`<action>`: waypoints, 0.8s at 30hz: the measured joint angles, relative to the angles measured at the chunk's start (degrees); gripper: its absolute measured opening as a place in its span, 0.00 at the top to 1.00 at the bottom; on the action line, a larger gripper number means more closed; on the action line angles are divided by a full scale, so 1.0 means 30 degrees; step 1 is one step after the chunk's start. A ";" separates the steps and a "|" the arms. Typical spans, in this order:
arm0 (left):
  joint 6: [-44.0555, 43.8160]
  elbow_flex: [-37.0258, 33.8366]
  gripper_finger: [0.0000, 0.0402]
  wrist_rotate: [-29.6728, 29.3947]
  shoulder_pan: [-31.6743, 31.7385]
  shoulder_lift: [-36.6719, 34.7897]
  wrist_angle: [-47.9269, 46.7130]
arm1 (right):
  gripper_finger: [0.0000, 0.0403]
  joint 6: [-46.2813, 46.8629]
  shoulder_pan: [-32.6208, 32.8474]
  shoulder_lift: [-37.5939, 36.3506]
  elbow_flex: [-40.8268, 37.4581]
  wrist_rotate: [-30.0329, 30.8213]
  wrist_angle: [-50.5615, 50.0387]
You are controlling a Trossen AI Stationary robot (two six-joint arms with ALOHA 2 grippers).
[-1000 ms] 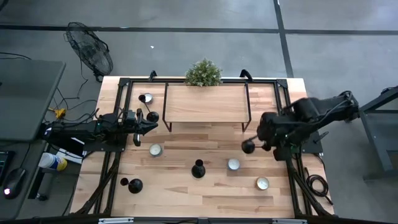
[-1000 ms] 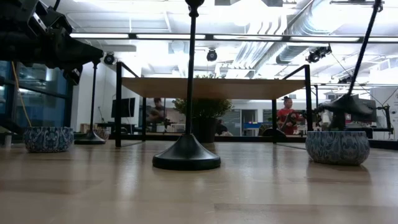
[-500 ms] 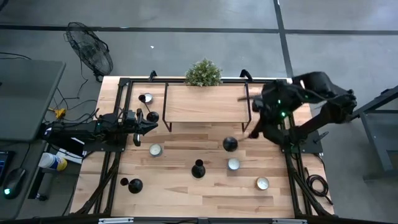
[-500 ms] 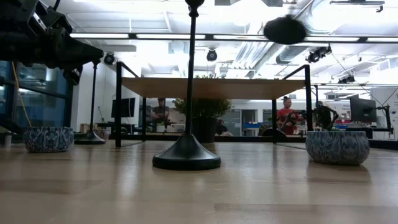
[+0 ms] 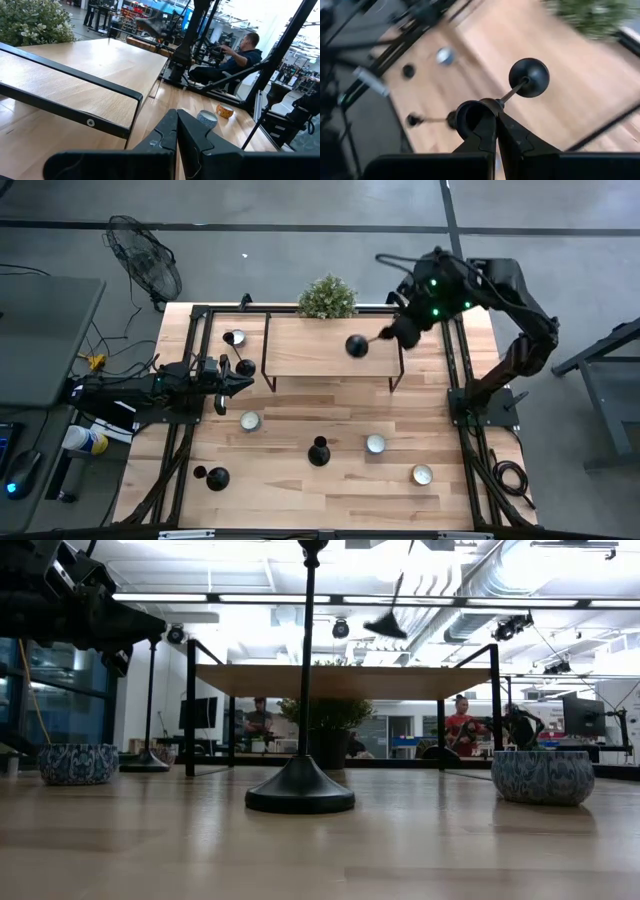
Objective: Pick & Place candle stick holders
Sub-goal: Put the black candle holder on the shelf
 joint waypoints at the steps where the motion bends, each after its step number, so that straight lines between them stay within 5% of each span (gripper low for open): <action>1: 0.0001 0.0000 1.00 0.0000 0.0001 0.0000 -0.0002 | 1.00 0.0272 -0.0461 -0.0073 -0.0218 0.0085 -0.0005; 12: 0.0000 0.0000 1.00 0.0000 0.0004 -0.0006 0.0004 | 1.00 0.1407 -0.4916 -0.0157 -0.1983 -0.0722 -0.0002; 24: -0.0002 0.0000 1.00 0.0000 0.0000 -0.0002 -0.0002 | 1.00 0.1747 -0.6743 0.0135 -0.2269 -0.1210 0.0019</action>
